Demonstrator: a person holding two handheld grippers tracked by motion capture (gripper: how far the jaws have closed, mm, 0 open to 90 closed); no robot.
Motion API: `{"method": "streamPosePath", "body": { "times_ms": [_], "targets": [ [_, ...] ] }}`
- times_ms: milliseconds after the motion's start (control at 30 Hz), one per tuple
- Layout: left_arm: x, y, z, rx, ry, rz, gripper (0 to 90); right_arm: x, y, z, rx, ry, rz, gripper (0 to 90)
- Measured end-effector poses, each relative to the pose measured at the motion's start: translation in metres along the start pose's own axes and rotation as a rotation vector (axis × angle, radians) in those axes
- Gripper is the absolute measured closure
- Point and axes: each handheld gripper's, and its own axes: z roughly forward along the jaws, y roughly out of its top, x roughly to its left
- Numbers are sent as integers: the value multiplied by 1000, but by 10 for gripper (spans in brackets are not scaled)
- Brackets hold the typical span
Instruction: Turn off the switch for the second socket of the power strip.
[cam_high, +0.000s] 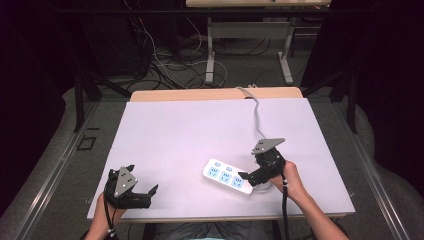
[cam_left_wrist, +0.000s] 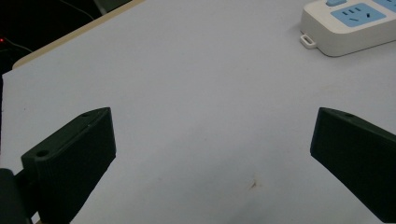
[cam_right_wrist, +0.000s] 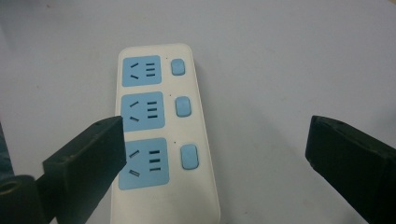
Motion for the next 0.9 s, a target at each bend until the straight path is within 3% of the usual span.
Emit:
{"method": "streamPosePath", "body": {
  "times_ms": [467,500,900],
  "targets": [
    [0,0,0,0,0,1,2,-8,-18,-22,5,-43,26,0],
    [0,0,0,0,-1,0,2,-8,-20,-23,-17,-62,29,0],
    [0,0,0,-3,3,7,2,-13,-41,-42,-34,-102,66,0]
  ]
}}
